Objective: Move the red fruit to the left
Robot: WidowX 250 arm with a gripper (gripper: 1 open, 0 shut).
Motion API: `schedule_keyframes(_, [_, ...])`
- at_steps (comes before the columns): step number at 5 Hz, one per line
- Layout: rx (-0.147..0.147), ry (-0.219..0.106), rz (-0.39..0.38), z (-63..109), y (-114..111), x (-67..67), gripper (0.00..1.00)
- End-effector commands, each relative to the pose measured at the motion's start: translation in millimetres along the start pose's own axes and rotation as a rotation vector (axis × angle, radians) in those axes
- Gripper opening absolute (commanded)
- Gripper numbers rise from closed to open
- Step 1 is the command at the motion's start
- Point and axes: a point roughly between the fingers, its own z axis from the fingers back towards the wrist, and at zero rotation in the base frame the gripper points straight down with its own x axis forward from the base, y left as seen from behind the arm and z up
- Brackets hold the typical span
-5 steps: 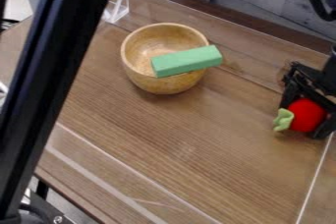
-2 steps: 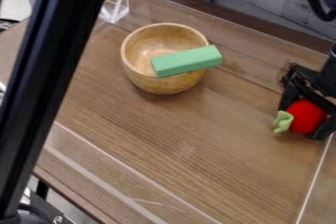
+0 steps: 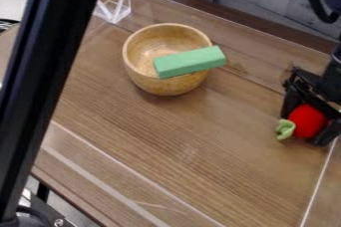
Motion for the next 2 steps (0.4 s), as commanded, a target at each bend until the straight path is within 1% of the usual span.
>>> schedule_keyframes(1, [-0.003,-0.027,-0.072,10.7,-11.5,-5.1,1.00])
schedule_keyframes(2, [-0.001,-0.031,-0.108,15.0,-11.2,-9.9,1.00])
